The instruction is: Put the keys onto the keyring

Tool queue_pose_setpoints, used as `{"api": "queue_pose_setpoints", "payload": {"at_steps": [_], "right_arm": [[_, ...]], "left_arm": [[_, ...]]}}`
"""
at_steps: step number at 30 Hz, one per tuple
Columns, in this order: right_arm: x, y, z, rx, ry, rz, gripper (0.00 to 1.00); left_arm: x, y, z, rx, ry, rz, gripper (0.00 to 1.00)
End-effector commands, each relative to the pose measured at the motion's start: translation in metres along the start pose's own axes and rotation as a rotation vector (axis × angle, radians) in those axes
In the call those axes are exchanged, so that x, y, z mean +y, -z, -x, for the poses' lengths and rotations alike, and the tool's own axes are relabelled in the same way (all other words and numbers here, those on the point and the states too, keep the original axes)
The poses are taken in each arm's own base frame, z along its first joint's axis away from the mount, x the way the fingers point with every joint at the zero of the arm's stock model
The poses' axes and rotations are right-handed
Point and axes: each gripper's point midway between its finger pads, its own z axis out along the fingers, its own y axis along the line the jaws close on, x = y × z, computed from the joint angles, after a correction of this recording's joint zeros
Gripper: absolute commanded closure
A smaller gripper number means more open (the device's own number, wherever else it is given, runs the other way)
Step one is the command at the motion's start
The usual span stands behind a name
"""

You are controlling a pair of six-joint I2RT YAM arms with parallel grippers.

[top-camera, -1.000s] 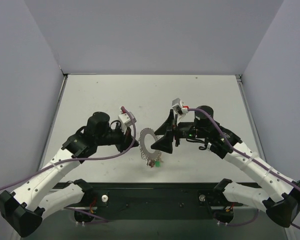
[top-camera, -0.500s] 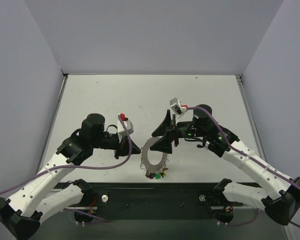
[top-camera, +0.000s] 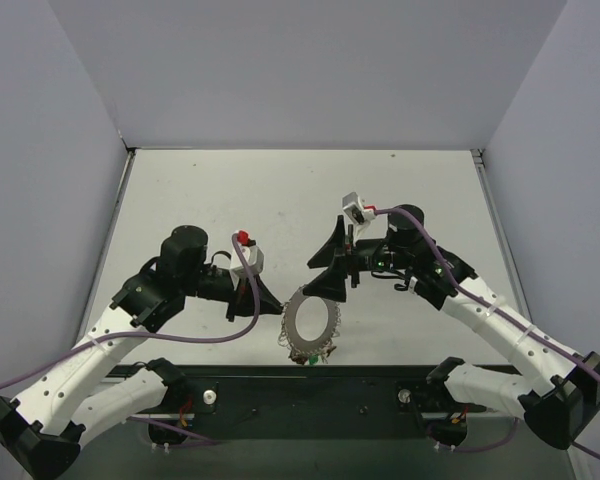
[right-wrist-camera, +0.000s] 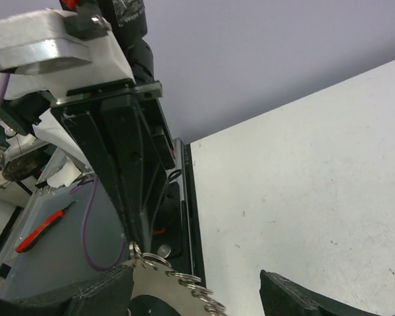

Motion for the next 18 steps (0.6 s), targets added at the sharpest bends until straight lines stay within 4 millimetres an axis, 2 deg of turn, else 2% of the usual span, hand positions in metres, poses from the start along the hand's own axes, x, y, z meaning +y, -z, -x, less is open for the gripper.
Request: {"api": "queue_pose_setpoints", "payload": {"at_steps": [1,6,14,18], "right_arm": [[0.005,0.000,0.004,-0.005,0.076,0.060,0.21],[0.013,-0.001,0.000,0.015,0.088,0.105,0.16],[0.044,-0.012,-0.012,0.088,0.090,0.267,0.16],[0.050,-0.015,-0.018,0.124,0.066,0.311,0.17]], "left_arm": [[-0.030,0.008,0.041,-0.092,-0.136,-0.133,1.00],[-0.033,0.007,0.042,-0.093,-0.130,-0.159,1.00],[-0.029,0.005,0.046,-0.104,-0.133,-0.151,1.00],[-0.029,0.005,0.049,-0.108,-0.143,-0.158,1.00]]}}
